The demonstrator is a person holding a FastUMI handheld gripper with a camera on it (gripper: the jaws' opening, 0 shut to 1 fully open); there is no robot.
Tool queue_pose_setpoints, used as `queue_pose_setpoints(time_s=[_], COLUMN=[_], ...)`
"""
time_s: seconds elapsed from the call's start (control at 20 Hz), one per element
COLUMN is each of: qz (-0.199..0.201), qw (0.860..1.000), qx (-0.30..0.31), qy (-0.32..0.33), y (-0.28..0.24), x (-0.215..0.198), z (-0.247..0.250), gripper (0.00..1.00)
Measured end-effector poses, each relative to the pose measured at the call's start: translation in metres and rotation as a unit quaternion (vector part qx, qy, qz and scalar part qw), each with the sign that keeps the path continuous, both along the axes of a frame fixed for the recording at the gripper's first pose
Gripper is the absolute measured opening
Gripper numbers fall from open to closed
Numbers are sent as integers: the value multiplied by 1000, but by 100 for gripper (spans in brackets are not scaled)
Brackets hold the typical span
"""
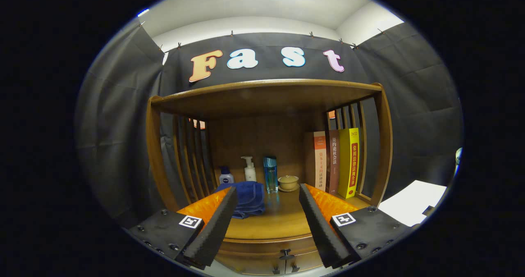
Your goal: Pull open the drawer, take out the items inside it, and place them on the countertop above the cabinet.
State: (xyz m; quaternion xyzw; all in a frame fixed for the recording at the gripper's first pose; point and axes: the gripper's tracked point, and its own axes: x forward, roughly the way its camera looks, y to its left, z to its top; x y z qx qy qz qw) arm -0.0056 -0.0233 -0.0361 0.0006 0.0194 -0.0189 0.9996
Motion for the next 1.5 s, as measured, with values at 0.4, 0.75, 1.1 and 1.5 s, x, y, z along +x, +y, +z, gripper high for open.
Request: queue_pose_setpoints(time_s=[0.4, 0.75, 1.1, 1.5], qz=[-12, -26, -40, -36], qw=[1000, 997, 994, 988], qx=[-12, -25, -16, -24], qy=[21, 62, 100, 145], y=[-20, -37, -54, -54], x=[-11, -18, -24, -29], z=[-55, -127, -190, -247], gripper=[99, 100, 100, 100])
